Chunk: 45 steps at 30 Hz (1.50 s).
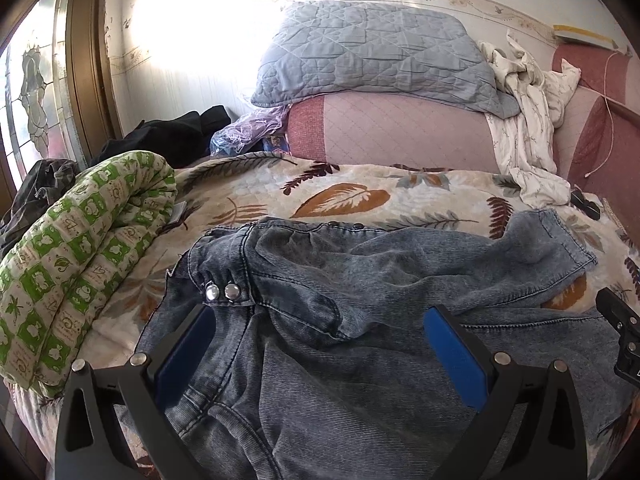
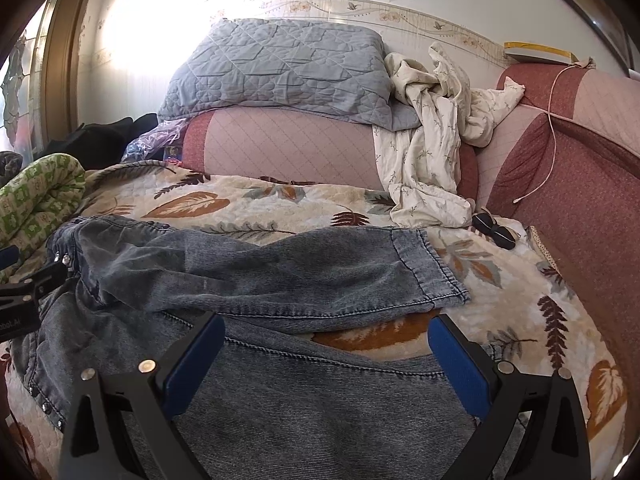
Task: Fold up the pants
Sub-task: 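Move both grippers toward the waistband and leg of the blue jeans, then close the left gripper on the waistband while the right gripper grasps the leg hem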
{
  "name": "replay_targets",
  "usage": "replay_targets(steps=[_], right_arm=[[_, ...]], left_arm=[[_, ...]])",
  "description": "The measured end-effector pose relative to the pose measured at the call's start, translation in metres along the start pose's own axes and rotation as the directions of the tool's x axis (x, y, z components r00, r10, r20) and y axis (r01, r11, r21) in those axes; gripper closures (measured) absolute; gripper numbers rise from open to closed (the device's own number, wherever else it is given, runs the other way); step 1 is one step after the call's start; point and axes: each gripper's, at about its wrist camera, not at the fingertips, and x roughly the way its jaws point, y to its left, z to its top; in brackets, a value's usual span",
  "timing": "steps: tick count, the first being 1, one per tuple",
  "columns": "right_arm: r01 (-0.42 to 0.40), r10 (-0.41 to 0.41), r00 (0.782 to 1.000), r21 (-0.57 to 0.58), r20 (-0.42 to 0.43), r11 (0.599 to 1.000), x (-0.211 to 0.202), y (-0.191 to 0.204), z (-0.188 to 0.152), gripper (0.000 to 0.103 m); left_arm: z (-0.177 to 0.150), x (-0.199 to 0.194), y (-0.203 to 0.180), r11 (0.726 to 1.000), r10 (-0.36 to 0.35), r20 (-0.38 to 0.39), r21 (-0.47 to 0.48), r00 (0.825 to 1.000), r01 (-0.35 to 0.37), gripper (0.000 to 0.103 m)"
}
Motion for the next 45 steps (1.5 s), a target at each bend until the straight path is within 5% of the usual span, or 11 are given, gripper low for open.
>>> replay_targets(steps=[16,22,28,33,45], right_arm=[[-0.001,0.001,1.0,0.003,0.004,1.0,-0.001,-0.004,0.0,0.0],[0.047,-0.048,0.999,0.019,0.027,0.999,0.008,-0.028,0.02,0.0],[0.136,-0.139,0.99,0.128,0.009,0.982,0.043,-0.1,0.057,0.0],[0.137,-0.127,0.99,0.212,-0.061,0.968,0.08,-0.155,0.079,0.0],[0.094,-0.065,0.987,0.197,-0.148,0.976,0.156,-0.159,0.099,0.0]], left_arm=[[0.002,-0.001,0.008,0.999,0.03,0.008,-0.026,1.0,-0.03,0.0],[0.02,0.02,0.015,1.0,0.001,-0.049,-0.019,0.999,-0.002,0.0],[0.053,0.062,0.044,0.996,0.076,-0.07,-0.038,0.995,-0.079,0.0],[0.064,0.097,0.075,0.989,0.109,-0.103,-0.086,0.989,-0.118,0.0],[0.097,0.155,0.146,0.966,0.131,-0.179,-0.198,0.975,-0.167,0.0]])
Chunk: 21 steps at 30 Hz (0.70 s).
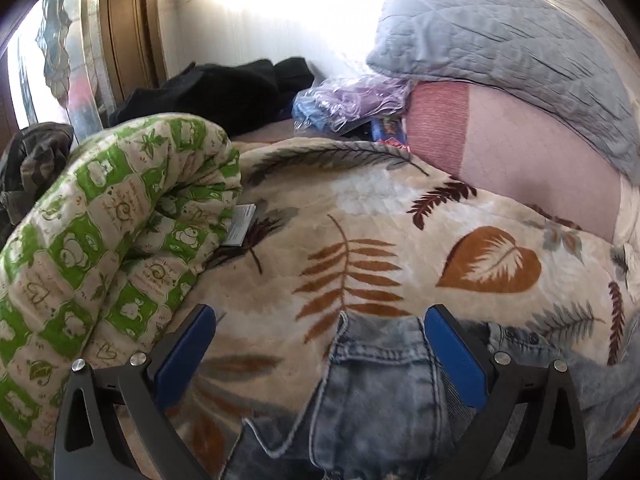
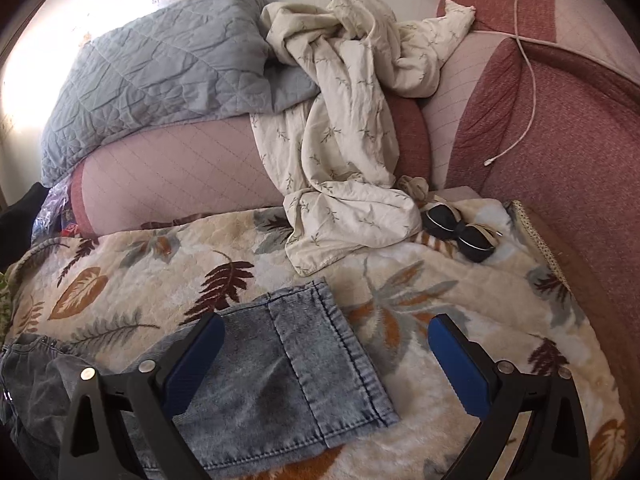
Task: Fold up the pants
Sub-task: 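Close the left gripper on the waistband while the right gripper grasps the leg hem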
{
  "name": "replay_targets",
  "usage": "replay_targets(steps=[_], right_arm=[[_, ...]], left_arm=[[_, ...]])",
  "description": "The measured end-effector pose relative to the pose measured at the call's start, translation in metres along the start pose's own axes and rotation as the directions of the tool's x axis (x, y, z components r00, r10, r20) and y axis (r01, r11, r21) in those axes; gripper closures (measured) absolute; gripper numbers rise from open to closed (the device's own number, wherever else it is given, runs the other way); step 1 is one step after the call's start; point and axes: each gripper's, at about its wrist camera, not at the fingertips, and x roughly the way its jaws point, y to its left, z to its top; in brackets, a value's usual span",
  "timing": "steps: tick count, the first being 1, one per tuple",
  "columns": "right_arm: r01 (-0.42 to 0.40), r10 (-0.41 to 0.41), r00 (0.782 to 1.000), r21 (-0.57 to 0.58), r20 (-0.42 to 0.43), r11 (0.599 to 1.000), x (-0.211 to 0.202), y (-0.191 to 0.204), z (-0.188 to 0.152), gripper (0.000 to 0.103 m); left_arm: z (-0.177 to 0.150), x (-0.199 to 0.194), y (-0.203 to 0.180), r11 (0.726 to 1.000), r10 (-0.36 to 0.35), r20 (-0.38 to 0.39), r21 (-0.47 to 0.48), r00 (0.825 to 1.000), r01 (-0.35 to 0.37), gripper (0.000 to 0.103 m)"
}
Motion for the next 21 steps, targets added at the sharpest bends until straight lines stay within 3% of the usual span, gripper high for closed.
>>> replay_targets(steps=[6,13,19,20,21], right_arm=[[0.005,-0.006,1.0,-0.057,-0.014,0.998,0.02,0.016,0.012,0.0],[-0.003,0.001,0.999,-0.078,-0.033,0.997,0.036,0.025,0.023,0.0],[-0.002,-0.001,0.999,-0.074,-0.047,0.997,0.046,0.027,0.022,0.0],[0.0,-0.003,0.999,-0.079,-0.048,0.997,0.047,0.028,0.022,0.0],[0.002,-0.006,0.999,-0.081,-0.049,0.997,0.048,0.028,0.021,0.0]], left_arm=[[0.012,0.019,0.009,0.997,-0.063,-0.088,-0.057,0.994,0.058,0.0],[0.006,0.051,0.011,0.996,-0.064,-0.226,-0.067,0.972,0.05,0.0],[0.004,0.062,0.006,0.99,-0.131,-0.252,-0.093,0.959,0.11,0.001],[0.004,0.066,0.004,0.988,-0.144,-0.259,-0.1,0.955,0.122,0.007],[0.003,0.069,0.002,0.986,-0.157,-0.271,-0.099,0.95,0.134,0.022]])
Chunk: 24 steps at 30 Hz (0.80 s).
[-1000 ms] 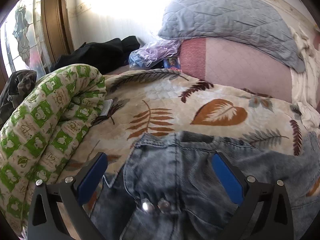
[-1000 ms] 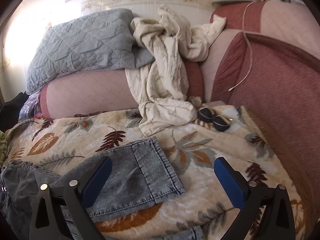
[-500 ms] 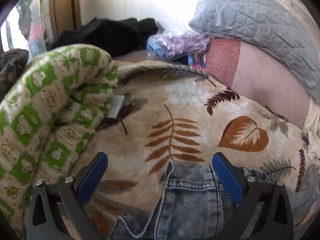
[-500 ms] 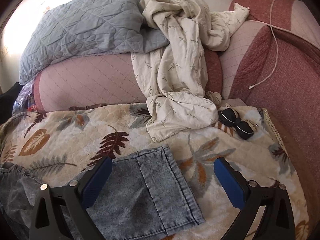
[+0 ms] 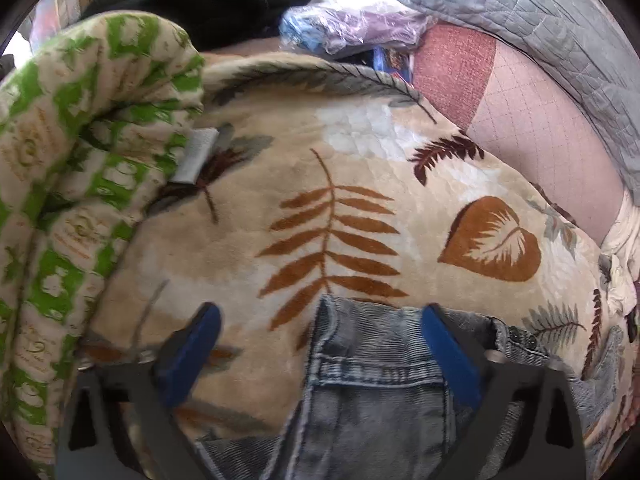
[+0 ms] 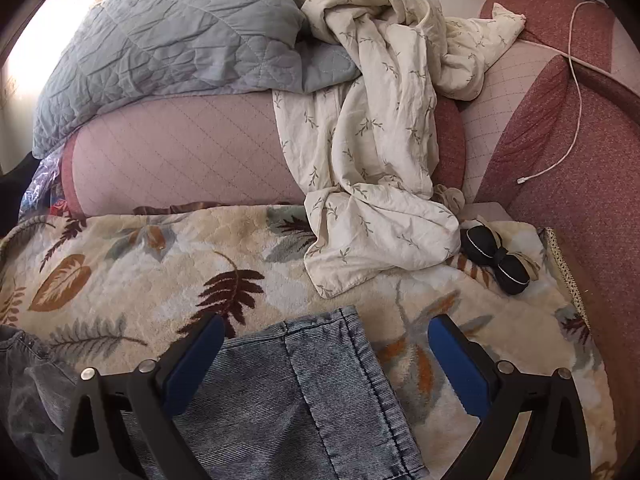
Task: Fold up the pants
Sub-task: 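Close the left gripper on the waistband while the right gripper grasps the leg hem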
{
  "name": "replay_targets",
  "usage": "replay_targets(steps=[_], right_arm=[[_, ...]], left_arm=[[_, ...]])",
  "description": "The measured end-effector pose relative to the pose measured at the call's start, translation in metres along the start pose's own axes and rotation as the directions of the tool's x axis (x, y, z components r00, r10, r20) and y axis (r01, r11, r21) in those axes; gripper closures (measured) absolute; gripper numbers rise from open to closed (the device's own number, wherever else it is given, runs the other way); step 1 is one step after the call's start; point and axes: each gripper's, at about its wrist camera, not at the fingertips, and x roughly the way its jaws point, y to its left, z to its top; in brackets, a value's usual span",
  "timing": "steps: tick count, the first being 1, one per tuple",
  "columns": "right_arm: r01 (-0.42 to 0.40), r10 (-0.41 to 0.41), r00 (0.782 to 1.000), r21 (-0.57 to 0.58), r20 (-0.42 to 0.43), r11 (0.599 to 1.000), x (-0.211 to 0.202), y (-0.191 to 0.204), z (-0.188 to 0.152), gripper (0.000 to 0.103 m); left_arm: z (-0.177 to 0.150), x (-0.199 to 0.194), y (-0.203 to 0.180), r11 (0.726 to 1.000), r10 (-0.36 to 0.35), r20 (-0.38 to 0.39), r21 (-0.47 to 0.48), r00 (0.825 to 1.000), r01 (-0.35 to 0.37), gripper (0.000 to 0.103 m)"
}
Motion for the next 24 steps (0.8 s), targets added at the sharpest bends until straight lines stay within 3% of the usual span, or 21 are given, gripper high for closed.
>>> replay_targets(steps=[1,3,4,6,8,15,20,24], right_arm=[[0.002,-0.002,1.0,0.0,-0.001,1.0,0.001,-0.001,0.0,0.0],[-0.007,0.007,1.0,0.013,0.003,1.0,0.002,-0.005,0.002,0.0],[-0.013,0.013,1.0,0.023,0.004,1.0,0.002,-0.007,0.003,0.0],[-0.023,0.023,1.0,0.05,0.005,0.998,0.005,-0.014,0.006,0.0],[-0.035,0.035,0.999,0.074,0.002,0.997,0.01,-0.02,0.007,0.0],[-0.08,0.097,0.991,0.174,-0.093,0.981,0.05,-0.04,0.005,0.001],[-0.068,0.1,0.978,0.175,-0.185,0.982,0.083,-0.039,-0.004,0.018],[-0.117,0.156,0.968,0.197,-0.198,0.974,0.094,-0.038,-0.01,0.034]], left_arm=[[-0.001,0.005,-0.001,1.0,-0.008,-0.021,0.01,1.0,0.008,0.031],[-0.003,0.014,-0.002,0.999,-0.045,-0.051,0.01,0.998,0.045,0.074],[-0.005,0.018,-0.002,0.996,-0.091,-0.067,0.001,0.994,0.092,0.079],[-0.007,0.019,-0.002,0.995,-0.1,-0.058,-0.004,0.993,0.1,0.088],[-0.008,0.015,-0.003,0.991,-0.132,-0.044,-0.005,0.99,0.131,0.093],[-0.01,0.002,-0.018,0.985,-0.164,0.0,0.062,0.986,0.164,0.094],[-0.007,0.001,-0.016,0.981,-0.187,0.005,0.051,0.982,0.186,0.094],[-0.009,0.0,-0.014,0.981,-0.19,0.007,0.051,0.982,0.189,0.094]])
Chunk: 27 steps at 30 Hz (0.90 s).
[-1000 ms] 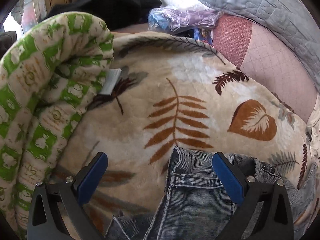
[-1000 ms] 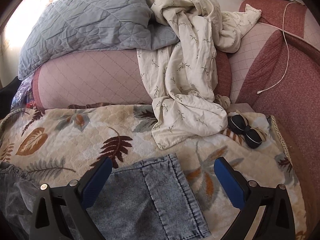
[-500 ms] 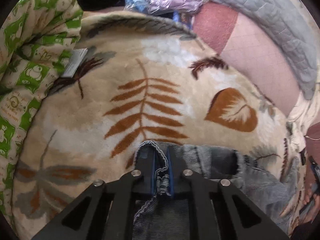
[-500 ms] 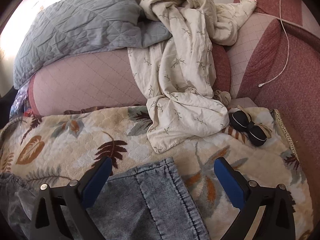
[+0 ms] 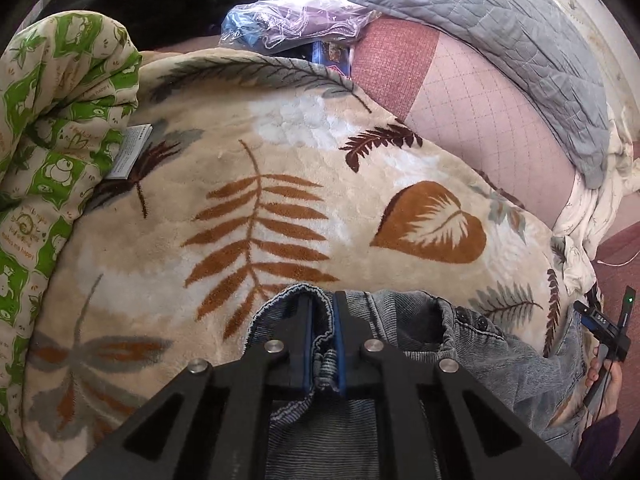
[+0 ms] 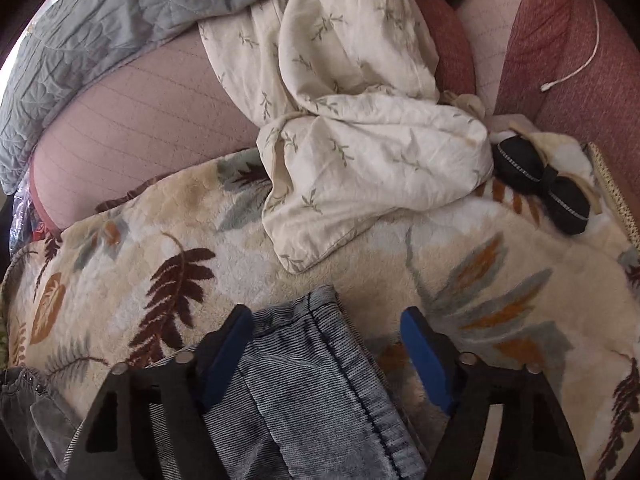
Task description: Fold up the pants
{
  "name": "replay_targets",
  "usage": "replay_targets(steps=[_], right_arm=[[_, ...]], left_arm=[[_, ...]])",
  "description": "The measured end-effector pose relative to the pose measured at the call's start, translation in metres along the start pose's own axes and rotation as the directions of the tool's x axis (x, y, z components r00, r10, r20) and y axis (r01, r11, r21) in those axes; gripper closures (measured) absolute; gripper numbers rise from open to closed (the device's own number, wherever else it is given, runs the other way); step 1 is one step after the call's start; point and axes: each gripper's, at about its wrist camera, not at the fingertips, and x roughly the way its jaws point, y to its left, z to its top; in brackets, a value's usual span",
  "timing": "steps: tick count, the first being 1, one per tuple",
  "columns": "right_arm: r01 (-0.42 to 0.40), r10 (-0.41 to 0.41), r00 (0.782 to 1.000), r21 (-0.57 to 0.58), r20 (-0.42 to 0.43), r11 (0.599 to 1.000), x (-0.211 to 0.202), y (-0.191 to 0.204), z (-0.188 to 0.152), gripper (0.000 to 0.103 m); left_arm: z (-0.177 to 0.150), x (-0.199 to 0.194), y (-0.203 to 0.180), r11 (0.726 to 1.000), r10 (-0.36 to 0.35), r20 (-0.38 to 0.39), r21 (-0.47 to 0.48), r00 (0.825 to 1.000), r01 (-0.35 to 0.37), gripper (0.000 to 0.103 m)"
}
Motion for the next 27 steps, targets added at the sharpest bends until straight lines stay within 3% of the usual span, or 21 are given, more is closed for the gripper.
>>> replay_targets(steps=[1,2,6,18,27], right_arm=[[-0.021,0.021,1.0,-0.001,-0.008,1.0,0.002,0.001,-0.001,0.052],[0.0,0.0,1.0,-0.012,-0.005,1.0,0.002,0.003,-0.002,0.061],[-0.033,0.033,0.999,-0.009,0.026,0.999,-0.014,0.004,-0.004,0.08],[-0.135,0.121,0.972,0.057,0.201,0.989,-0.133,-0.006,-0.011,0.087],[-0.239,0.187,0.946,0.179,0.266,0.954,-0.206,-0.05,-0.081,0.088]], left_arm=[[0.0,0.0,0.0,1.0,0.001,0.001,-0.001,1.0,-0.001,0.094],[-0.001,-0.001,-0.001,1.0,0.001,0.004,-0.002,1.0,-0.001,0.094],[-0.003,-0.008,0.001,1.0,-0.009,0.019,-0.014,1.0,0.01,0.094],[-0.023,-0.07,-0.006,0.995,-0.087,0.12,-0.03,0.989,0.091,0.094],[-0.053,-0.135,-0.004,0.983,-0.175,0.215,-0.024,0.961,0.184,0.094]])
